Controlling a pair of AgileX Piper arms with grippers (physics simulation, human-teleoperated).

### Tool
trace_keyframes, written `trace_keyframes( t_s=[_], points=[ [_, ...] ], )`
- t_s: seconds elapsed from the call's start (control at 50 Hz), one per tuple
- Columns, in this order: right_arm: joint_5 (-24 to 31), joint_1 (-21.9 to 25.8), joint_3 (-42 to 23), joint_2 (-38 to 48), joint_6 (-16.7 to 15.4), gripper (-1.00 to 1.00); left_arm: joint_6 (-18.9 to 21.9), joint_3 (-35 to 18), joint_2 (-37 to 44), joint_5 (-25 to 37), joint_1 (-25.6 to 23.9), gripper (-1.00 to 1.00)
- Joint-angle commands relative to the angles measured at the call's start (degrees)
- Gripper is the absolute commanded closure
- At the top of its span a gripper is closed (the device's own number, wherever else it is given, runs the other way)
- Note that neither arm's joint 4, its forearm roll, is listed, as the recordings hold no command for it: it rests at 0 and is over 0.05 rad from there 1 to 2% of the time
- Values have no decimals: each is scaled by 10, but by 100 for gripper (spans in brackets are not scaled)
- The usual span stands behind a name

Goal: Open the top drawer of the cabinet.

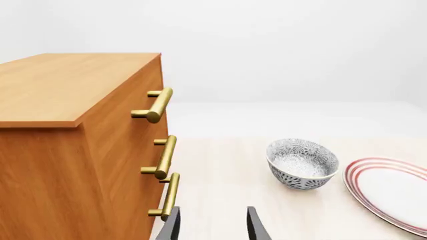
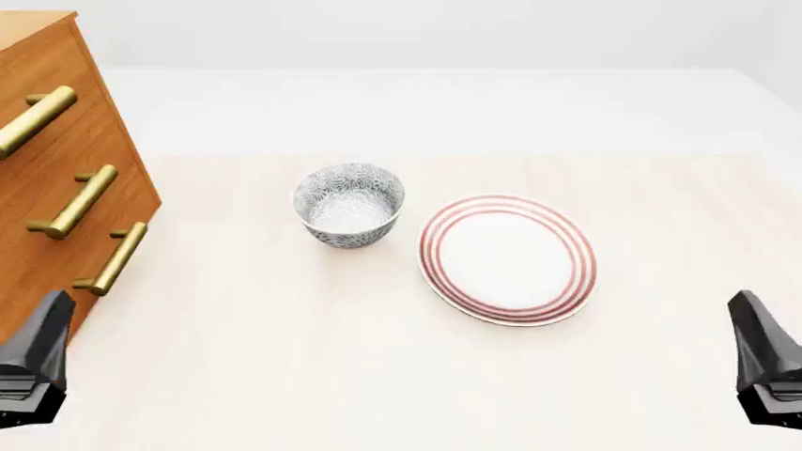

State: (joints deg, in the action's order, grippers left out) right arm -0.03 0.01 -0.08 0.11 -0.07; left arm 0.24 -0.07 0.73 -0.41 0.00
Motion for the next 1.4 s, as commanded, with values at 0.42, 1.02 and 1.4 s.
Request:
trace_keyframes(
  t_s=[0.42,1.02,1.4],
  points=[
    [1,1,-3,2,-5,-100,65,-15,160,-101,9,-100],
    [-3,1,-3,5,-5,-100,318,-107,219,-44,19,-100],
    [-4,1,-3,6,-5,-100,491,-163,230,11,23,-100]
  ],
)
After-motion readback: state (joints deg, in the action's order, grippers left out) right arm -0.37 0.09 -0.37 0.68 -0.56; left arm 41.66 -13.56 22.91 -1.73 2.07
